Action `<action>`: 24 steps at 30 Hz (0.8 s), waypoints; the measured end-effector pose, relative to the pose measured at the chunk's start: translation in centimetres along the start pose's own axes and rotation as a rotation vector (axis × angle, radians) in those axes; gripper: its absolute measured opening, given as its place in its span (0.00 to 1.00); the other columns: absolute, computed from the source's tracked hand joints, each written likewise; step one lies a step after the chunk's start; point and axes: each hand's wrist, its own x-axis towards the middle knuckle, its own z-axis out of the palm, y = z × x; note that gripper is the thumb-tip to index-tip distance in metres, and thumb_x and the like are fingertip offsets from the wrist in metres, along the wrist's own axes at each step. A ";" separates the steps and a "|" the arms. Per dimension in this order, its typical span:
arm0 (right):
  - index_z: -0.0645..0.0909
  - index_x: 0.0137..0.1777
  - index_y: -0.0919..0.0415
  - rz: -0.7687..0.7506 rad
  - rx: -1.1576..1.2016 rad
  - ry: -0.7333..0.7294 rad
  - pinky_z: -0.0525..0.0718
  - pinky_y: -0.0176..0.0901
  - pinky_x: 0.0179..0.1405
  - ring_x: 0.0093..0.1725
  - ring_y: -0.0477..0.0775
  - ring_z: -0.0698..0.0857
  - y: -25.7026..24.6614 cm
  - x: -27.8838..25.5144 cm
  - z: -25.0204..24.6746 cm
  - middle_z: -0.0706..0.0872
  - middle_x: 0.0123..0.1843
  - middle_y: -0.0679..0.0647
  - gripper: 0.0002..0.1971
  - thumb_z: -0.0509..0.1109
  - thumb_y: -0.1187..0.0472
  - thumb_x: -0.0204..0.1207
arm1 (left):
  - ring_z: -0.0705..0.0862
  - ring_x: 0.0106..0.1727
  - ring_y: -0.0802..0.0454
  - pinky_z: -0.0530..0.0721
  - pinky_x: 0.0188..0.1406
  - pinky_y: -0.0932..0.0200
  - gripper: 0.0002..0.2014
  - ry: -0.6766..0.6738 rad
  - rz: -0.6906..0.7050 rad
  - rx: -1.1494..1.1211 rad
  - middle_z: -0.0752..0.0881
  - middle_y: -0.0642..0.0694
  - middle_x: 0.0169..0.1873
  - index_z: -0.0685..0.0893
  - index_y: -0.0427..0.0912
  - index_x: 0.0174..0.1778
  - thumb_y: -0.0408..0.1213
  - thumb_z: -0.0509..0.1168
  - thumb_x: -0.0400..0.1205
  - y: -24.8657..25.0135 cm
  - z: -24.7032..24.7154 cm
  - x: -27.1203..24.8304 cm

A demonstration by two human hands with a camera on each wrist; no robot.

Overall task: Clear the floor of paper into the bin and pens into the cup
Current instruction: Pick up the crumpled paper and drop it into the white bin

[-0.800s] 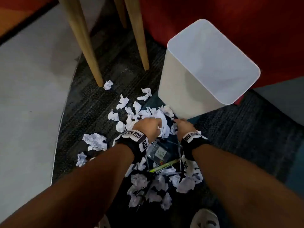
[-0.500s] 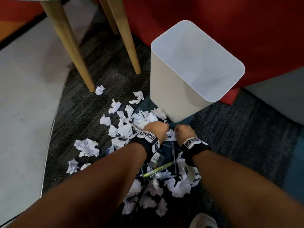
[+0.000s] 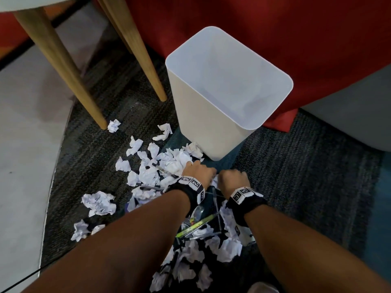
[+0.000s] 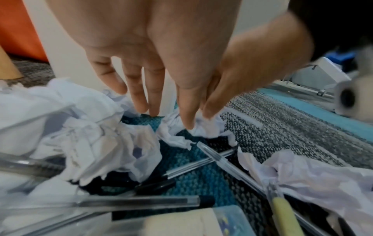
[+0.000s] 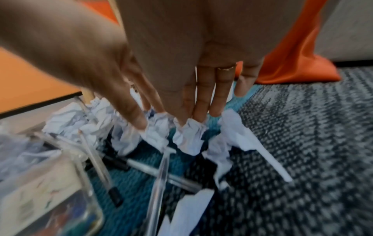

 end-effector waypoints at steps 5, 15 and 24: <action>0.85 0.47 0.53 0.017 0.100 -0.005 0.72 0.51 0.58 0.53 0.62 0.84 1.7 -1.7 -5.0 0.89 0.48 0.56 0.10 0.64 0.51 0.79 | 0.70 0.70 0.39 0.62 0.68 0.40 0.15 -0.058 0.019 0.140 0.84 0.44 0.60 0.81 0.53 0.66 0.37 0.57 0.85 1.1 0.5 1.1; 0.85 0.47 0.57 -0.176 0.205 -0.014 0.80 0.43 0.49 0.53 0.61 0.86 -1.1 -5.0 -12.7 0.85 0.53 0.57 0.04 0.71 0.60 0.75 | 0.80 0.65 0.34 0.77 0.64 0.45 0.15 -0.086 -0.016 -0.195 0.79 0.36 0.64 0.80 0.41 0.66 0.36 0.60 0.84 0.5 -3.6 -0.4; 0.85 0.51 0.51 -0.482 0.399 0.162 0.77 0.39 0.50 0.51 0.50 0.79 -5.8 -10.2 -21.3 0.76 0.51 0.47 0.12 0.76 0.63 0.69 | 0.85 0.59 0.45 0.83 0.52 0.58 0.17 0.055 -0.273 -0.415 0.85 0.47 0.58 0.85 0.48 0.58 0.36 0.75 0.74 -7.4 -15.4 -6.2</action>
